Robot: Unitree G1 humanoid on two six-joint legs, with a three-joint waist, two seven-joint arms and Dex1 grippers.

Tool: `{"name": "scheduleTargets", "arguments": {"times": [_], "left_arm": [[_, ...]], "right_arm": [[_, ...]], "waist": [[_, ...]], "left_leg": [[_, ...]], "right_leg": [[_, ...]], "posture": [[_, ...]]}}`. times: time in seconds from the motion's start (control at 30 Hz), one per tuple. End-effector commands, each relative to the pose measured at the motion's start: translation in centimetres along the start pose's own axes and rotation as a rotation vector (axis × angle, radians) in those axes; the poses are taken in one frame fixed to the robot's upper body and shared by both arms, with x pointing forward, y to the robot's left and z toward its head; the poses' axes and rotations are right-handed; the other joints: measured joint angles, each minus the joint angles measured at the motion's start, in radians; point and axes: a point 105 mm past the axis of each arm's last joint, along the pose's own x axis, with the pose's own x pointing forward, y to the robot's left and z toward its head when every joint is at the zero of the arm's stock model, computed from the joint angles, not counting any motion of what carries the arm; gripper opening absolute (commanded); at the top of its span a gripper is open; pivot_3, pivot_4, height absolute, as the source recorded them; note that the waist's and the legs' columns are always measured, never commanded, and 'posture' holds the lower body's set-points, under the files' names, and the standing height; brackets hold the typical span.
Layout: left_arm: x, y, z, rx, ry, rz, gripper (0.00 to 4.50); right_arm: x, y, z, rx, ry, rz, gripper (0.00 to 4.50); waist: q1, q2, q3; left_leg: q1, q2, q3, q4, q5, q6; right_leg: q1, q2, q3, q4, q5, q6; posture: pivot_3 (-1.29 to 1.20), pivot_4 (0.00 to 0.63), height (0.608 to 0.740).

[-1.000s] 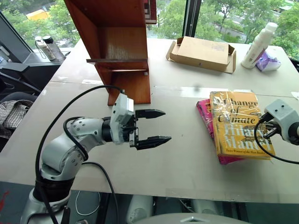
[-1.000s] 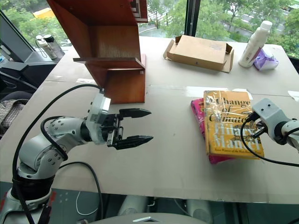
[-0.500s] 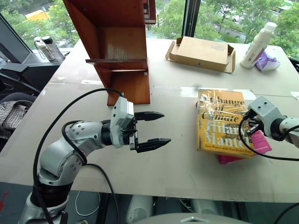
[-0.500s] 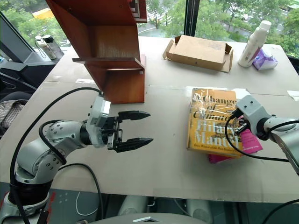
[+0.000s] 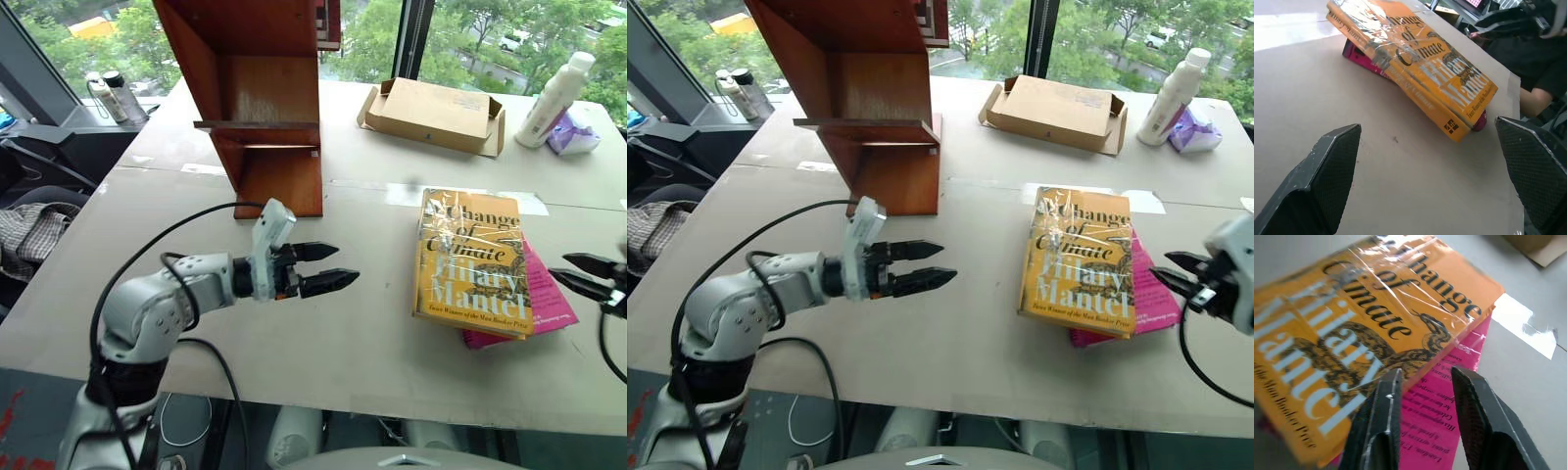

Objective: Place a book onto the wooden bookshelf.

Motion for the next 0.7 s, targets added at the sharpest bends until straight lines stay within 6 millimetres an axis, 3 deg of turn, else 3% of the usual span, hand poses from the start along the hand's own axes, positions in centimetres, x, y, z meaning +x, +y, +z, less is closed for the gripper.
{"name": "scheduleTargets", "arguments": {"times": [0.03, 0.13, 0.3, 0.47, 0.6, 0.7], "left_arm": [[1.4, 0.3, 0.5, -0.196, 0.052, -0.076, 4.50], [2.6, 1.1, 0.8, -0.320, 0.086, -0.108, 4.50], [4.6, 1.9, 1.7, -0.464, 0.088, -0.156, 4.50], [5.6, 2.7, 1.8, -0.494, 0.125, -0.147, 4.50], [6.5, 2.9, 1.7, -0.515, 0.147, -0.158, 4.50], [7.6, 3.2, 1.4, -0.530, 0.166, -0.159, 4.50]], "right_arm": [[-3.0, 1.2, 0.3, -0.052, -0.095, 0.102, 3.09], [-4.1, 1.5, -0.2, -0.027, -0.100, 0.165, 4.45], [-4.8, 0.9, -0.6, -0.029, -0.116, 0.188, 4.45], [-4.9, -1.2, -0.8, -0.007, -0.174, 0.180, 4.45], [-4.4, -3.0, 0.1, -0.028, -0.219, 0.212, 4.45], [-3.7, -2.9, 0.9, -0.039, -0.254, 0.258, 4.45]], "waist": [[-0.001, 0.000, 0.000], [-0.016, 0.000, 0.000], [-0.031, 0.000, 0.000], [-0.029, 0.000, 0.000], [-0.026, 0.000, 0.000], [-0.021, 0.000, 0.000]], "left_leg": [[0.001, 0.000, 0.000, 0.001, 0.000, 0.000], [0.003, -0.001, 0.001, 0.003, 0.000, 0.000], [0.003, -0.001, 0.000, 0.003, 0.000, 0.000], [0.002, -0.002, 0.000, 0.002, 0.000, 0.000], [0.002, -0.002, 0.002, 0.002, 0.000, 0.000], [0.002, -0.002, 0.001, 0.002, 0.000, 0.000]], "right_leg": [[0.001, 0.000, 0.000, 0.000, 0.000, 0.000], [0.002, 0.000, 0.001, 0.002, 0.000, 0.000], [0.002, 0.001, 0.002, 0.003, 0.000, -0.002], [0.001, 0.001, 0.002, 0.003, 0.002, -0.005], [0.001, 0.000, 0.004, 0.002, 0.002, -0.006], [0.001, 0.001, 0.003, 0.003, 0.002, -0.005]], "posture": [[0.00, 0.150, 0.733], [0.00, 0.150, 0.733], [0.00, 0.150, 0.733], [0.00, 0.150, 0.733], [0.00, 0.150, 0.733], [0.00, 0.150, 0.733]]}}
